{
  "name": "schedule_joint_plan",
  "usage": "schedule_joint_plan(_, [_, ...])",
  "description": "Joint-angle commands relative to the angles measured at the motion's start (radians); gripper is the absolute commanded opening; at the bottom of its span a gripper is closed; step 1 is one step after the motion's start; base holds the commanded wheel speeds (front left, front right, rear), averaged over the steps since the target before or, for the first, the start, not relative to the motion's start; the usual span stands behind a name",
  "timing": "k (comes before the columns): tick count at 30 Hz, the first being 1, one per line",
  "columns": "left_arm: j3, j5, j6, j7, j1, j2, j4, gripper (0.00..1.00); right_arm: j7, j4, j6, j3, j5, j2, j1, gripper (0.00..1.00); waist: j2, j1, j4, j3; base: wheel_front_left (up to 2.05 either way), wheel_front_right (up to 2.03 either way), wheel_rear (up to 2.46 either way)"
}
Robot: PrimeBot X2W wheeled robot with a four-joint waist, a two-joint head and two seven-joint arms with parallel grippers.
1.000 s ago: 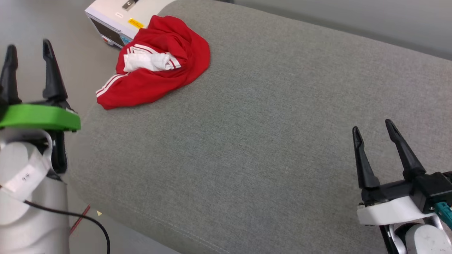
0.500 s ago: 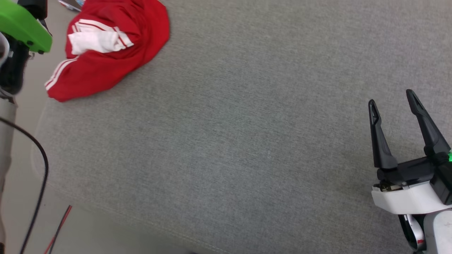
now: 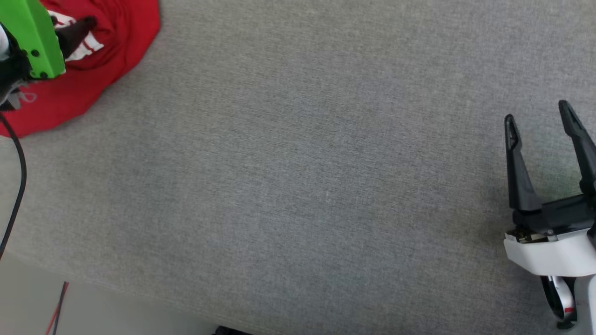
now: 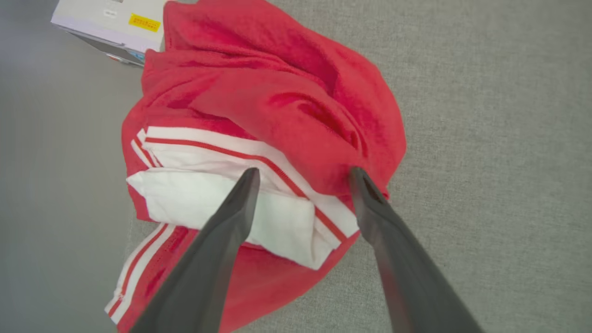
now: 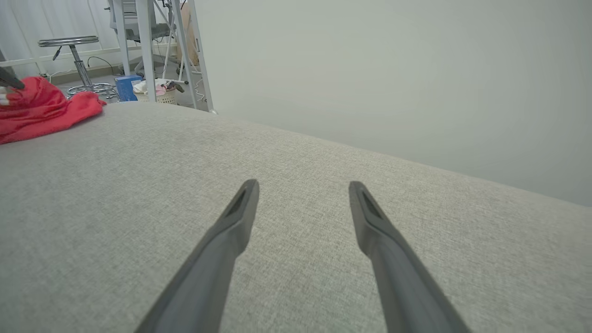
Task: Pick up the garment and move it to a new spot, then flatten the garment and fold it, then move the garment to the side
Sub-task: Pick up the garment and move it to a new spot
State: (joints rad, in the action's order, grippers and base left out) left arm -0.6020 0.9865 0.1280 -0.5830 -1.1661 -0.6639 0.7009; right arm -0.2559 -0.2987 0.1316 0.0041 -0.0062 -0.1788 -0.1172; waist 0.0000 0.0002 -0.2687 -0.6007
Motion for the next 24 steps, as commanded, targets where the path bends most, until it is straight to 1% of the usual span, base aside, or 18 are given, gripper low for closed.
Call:
schedule_joint_plan(1, [-0.013,0.01,0.003,-0.013,-0.019,0.0,0.015,1.0,-0.006,-0.008,-0.001,-0.004,-0.001,-0.005,-0.027,1.0,0.0,-0.0002,0.03,-0.042,0.0,0.0,0.0])
schedule_joint_plan(6, [-0.08,0.02,0.003,-0.07,-0.011,0.021,0.077,1.0,-0.006,-0.014,-0.001,-0.016,0.003,-0.007,-0.041,1.0,0.0,-0.0002,0.04,-0.069,0.0,0.0,0.0])
schedule_joint_plan(11, [-0.124,0.032,0.003,-0.079,0.012,0.055,0.126,1.0,-0.006,-0.006,-0.001,-0.015,0.009,0.001,-0.046,1.0,0.0,-0.0002,0.042,-0.07,0.0,0.0,0.0])
schedule_joint_plan(12, [-0.132,0.032,0.003,-0.071,0.014,0.061,0.136,0.72,-0.006,-0.003,-0.001,-0.015,0.011,0.003,-0.047,1.0,0.0,-0.0002,0.041,-0.067,0.0,0.0,0.0])
schedule_joint_plan(13, [-0.138,0.032,0.003,-0.064,0.015,0.066,0.141,0.22,-0.006,-0.001,-0.001,-0.013,0.013,0.003,-0.048,1.0,0.0,-0.0002,0.041,-0.065,0.0,0.0,0.0])
schedule_joint_plan(14, [-0.147,0.03,0.003,-0.054,0.014,0.07,0.146,0.0,-0.006,0.001,-0.001,-0.011,0.014,0.004,-0.05,1.0,0.0,-0.0002,0.04,-0.061,0.0,0.0,0.0])
schedule_joint_plan(17, [-0.179,0.006,0.003,-0.007,-0.001,0.053,0.137,0.0,-0.006,0.001,-0.001,-0.007,0.012,0.004,-0.058,1.0,0.0,-0.0002,0.04,-0.05,0.0,0.0,0.0])
schedule_joint_plan(19, [-0.189,-0.005,0.003,0.049,-0.019,0.039,0.128,0.0,-0.006,0.004,-0.001,-0.009,0.014,0.006,-0.058,1.0,0.0,-0.0002,0.036,-0.038,0.0,0.0,0.0])
schedule_joint_plan(21, [-0.202,-0.02,0.003,0.108,-0.041,0.026,0.119,0.0,-0.006,0.012,-0.001,-0.012,0.016,0.01,-0.055,1.0,0.0,-0.0002,0.031,-0.015,0.0,0.0,0.0])
schedule_joint_plan(24, [-0.227,-0.031,0.003,0.163,-0.063,0.011,0.096,0.0,-0.006,0.024,-0.001,-0.008,0.023,0.021,-0.047,1.0,0.0,-0.0002,0.025,0.027,0.0,0.0,0.0])
